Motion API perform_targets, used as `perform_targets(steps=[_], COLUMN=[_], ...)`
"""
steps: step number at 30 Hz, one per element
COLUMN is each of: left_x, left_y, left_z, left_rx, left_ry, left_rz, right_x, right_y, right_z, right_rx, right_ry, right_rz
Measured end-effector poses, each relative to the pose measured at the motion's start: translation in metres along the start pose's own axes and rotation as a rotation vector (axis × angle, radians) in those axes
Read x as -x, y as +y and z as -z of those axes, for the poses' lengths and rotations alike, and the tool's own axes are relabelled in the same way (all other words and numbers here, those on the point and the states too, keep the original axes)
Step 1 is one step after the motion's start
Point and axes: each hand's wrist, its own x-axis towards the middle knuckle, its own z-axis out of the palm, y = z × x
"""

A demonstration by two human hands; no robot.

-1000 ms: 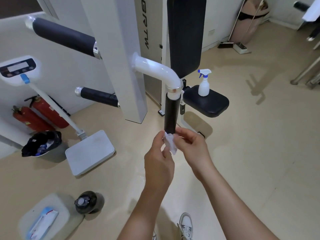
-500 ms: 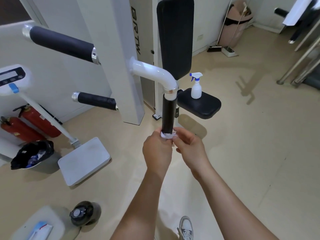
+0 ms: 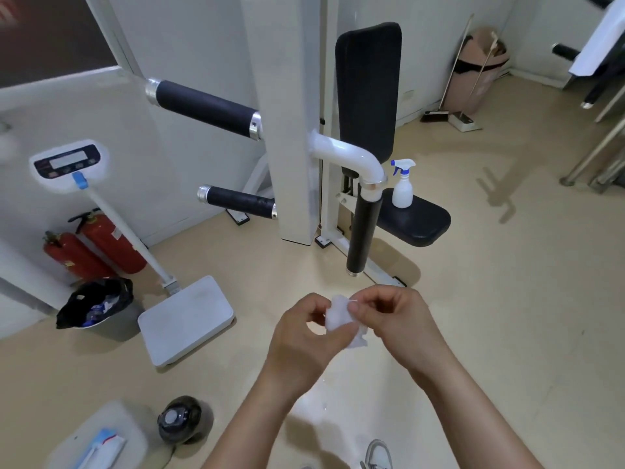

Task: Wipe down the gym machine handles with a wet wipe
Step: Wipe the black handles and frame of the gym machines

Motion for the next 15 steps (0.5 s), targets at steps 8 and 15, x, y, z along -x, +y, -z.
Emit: perform_targets(steps=[8,15], left_x=[0.021,0.047], left_y=[0.023,0.043], left_z=[0.028,0.025], left_rx=[0.707,0.768], left_ry=[0.068,0.236], left_rz=[0.032,-0.008], right_x=[0.021,0.027], right_y=[-0.028,-0.034], right_z=[-0.009,-0.007], right_rx=[-0.392,-0.823], right_ry=[-0.129,-0.256], right_rz=[-0.072,-0.140])
